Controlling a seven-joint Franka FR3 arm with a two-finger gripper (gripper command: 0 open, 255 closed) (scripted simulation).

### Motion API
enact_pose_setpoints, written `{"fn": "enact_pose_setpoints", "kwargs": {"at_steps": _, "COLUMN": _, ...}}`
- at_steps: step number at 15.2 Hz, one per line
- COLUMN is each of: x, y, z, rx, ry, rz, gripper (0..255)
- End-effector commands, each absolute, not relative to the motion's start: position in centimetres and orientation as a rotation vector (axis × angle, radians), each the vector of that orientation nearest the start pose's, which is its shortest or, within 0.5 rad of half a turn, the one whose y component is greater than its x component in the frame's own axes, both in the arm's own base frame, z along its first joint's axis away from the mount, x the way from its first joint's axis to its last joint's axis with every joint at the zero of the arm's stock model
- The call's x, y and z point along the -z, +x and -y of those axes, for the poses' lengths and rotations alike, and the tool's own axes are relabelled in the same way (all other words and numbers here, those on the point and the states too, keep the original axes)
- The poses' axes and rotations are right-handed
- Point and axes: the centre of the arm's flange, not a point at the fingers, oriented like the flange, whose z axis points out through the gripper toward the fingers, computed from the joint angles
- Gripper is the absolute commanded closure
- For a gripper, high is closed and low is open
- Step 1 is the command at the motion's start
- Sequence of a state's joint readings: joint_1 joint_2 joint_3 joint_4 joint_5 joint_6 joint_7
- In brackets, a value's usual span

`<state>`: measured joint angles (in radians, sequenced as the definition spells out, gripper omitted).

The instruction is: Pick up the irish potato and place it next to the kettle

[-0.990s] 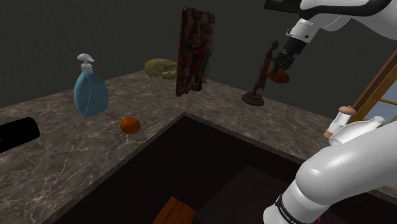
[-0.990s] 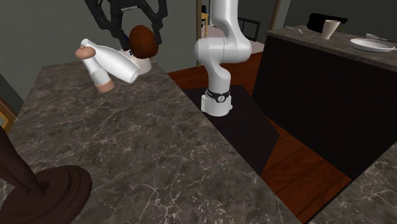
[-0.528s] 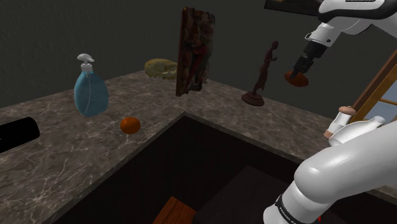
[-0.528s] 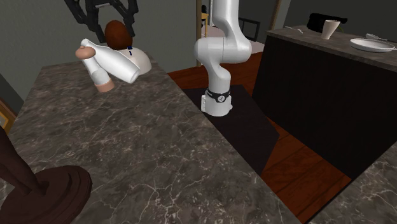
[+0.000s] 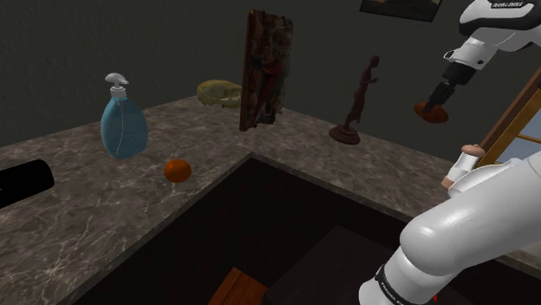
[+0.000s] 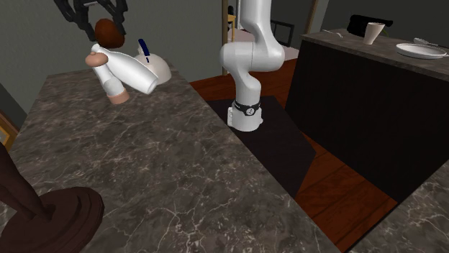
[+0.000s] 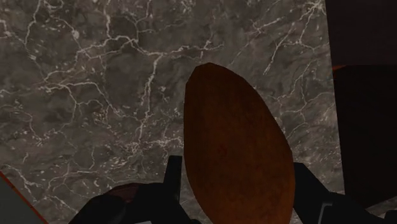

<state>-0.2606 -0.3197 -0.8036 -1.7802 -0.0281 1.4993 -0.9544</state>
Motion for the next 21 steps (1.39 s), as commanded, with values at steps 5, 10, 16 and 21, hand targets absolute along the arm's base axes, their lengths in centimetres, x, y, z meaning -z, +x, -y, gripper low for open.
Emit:
{"fn": "enact_pose_setpoints", "kwargs": {"at_steps": 5, "x": -63.0, "y": 12.0, "z": 50.0, "rx": 0.206, "ry": -2.978, "rz": -0.115, "gripper": 255}}
{"fn": "enact_pose_setpoints", "kwargs": {"at_steps": 10, "x": -63.0, "y": 7.2, "z": 54.5, "rx": 0.206, "ry": -2.978, "rz": -0.115, "gripper": 255}}
{"fn": "enact_pose_setpoints", "kwargs": {"at_steps": 16, "x": -63.0, "y": 1.5, "z": 60.0, "rx": 0.206, "ry": -2.978, "rz": -0.115, "gripper": 255}}
{"fn": "enact_pose_setpoints", "kwargs": {"at_steps": 21, "x": -63.0, "y": -3.3, "z": 64.5, "rx": 0.206, "ry": -2.978, "rz": -0.115, "gripper": 255}}
